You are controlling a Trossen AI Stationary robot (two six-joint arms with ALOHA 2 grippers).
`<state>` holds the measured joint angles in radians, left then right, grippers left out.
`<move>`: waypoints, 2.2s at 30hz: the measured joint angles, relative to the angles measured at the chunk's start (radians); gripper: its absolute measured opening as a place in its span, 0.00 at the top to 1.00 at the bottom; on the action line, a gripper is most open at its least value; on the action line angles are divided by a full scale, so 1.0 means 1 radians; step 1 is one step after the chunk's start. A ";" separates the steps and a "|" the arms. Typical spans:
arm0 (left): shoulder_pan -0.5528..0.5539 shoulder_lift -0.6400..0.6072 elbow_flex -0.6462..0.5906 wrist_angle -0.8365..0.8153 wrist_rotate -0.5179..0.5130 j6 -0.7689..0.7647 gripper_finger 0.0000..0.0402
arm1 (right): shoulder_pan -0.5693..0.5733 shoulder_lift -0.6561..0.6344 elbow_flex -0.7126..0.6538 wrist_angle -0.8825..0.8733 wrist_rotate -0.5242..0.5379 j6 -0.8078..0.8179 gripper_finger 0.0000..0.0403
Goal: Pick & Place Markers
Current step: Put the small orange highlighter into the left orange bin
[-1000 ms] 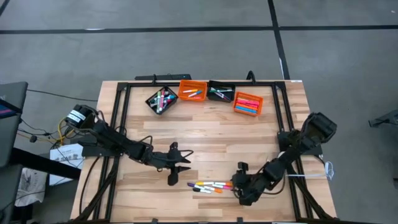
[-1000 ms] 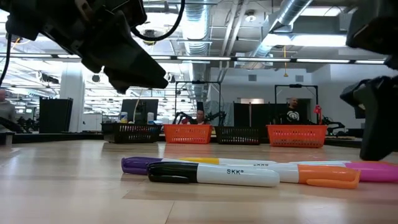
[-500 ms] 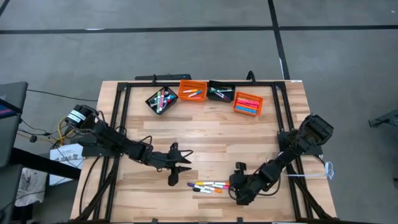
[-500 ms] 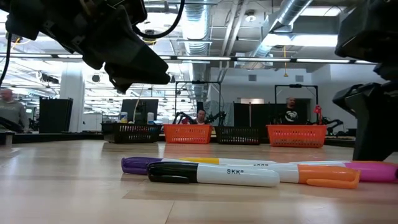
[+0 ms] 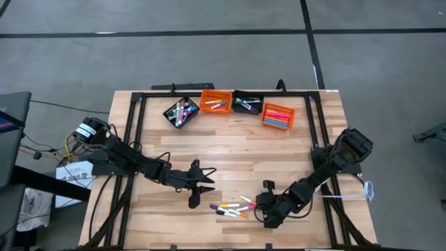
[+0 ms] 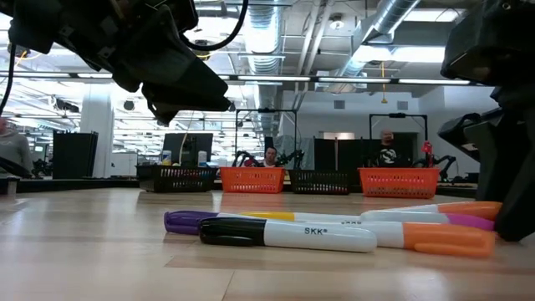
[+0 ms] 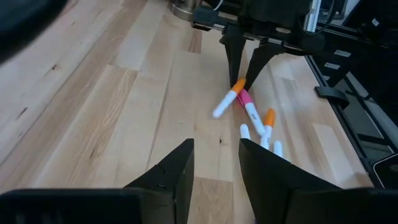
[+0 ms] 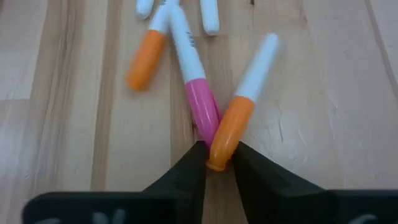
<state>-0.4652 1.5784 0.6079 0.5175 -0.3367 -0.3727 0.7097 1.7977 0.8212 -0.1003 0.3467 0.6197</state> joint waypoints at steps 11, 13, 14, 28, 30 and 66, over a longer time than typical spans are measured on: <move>0.000 0.000 0.000 0.000 0.000 -0.001 0.68 | 0.000 0.006 0.077 -0.061 -0.018 -0.071 0.94; 0.000 0.000 0.000 0.000 0.000 -0.001 0.68 | 0.000 0.006 0.085 -0.065 -0.017 -0.078 0.93; 0.000 0.000 0.000 0.000 0.000 -0.002 0.68 | 0.000 0.006 0.089 -0.067 -0.016 -0.079 0.93; 0.000 -0.001 0.000 -0.001 0.000 0.010 0.68 | -0.052 0.004 0.152 -0.127 -0.003 -0.124 0.93; 0.000 -0.001 0.000 -0.004 0.001 0.051 0.68 | -0.073 0.004 0.168 -0.140 -0.003 -0.140 0.91; 0.121 -0.001 0.000 -0.003 0.021 0.287 0.58 | -0.375 0.001 0.344 -0.227 -0.157 -0.446 0.94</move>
<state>-0.3438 1.5776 0.6079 0.5148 -0.3154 -0.0859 0.3348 1.7988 1.1652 -0.3276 0.1894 0.1734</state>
